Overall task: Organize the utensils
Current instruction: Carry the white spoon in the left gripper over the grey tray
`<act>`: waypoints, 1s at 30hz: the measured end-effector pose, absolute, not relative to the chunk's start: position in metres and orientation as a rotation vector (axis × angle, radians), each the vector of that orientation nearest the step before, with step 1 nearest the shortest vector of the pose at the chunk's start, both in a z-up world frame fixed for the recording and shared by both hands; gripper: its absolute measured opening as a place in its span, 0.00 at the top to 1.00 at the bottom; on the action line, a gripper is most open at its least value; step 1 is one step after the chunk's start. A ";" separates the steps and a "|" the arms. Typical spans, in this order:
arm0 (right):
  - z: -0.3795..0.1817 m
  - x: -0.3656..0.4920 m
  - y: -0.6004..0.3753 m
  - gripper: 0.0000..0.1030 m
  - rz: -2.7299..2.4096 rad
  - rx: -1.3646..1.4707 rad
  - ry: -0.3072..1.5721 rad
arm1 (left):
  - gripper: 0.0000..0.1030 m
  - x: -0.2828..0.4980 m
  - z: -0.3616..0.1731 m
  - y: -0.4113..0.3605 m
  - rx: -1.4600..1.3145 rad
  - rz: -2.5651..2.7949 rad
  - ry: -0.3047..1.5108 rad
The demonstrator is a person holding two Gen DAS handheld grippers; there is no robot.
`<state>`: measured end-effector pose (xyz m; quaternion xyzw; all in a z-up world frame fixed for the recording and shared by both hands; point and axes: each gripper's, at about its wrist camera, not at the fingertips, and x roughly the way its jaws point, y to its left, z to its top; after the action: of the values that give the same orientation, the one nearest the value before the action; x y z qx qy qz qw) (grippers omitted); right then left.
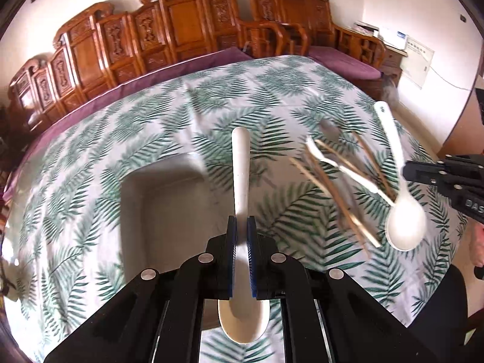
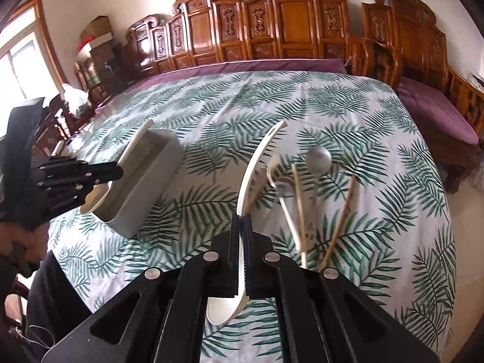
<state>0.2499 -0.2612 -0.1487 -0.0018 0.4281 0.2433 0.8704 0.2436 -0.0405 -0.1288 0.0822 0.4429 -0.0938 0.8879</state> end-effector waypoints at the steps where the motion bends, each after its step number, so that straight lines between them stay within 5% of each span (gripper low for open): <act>1: -0.146 0.248 -0.257 0.97 0.519 -0.003 0.892 | 0.94 0.244 -0.129 -0.033 0.168 -0.184 0.921; 30: -0.117 0.257 -0.108 0.97 0.662 -0.064 0.874 | 0.92 0.233 -0.131 0.052 0.069 -0.094 0.906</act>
<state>0.2573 -0.1077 -0.1170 -0.0306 0.4153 0.3147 0.8530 0.2328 0.0516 -0.1314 0.0332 0.4372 -0.0455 0.8976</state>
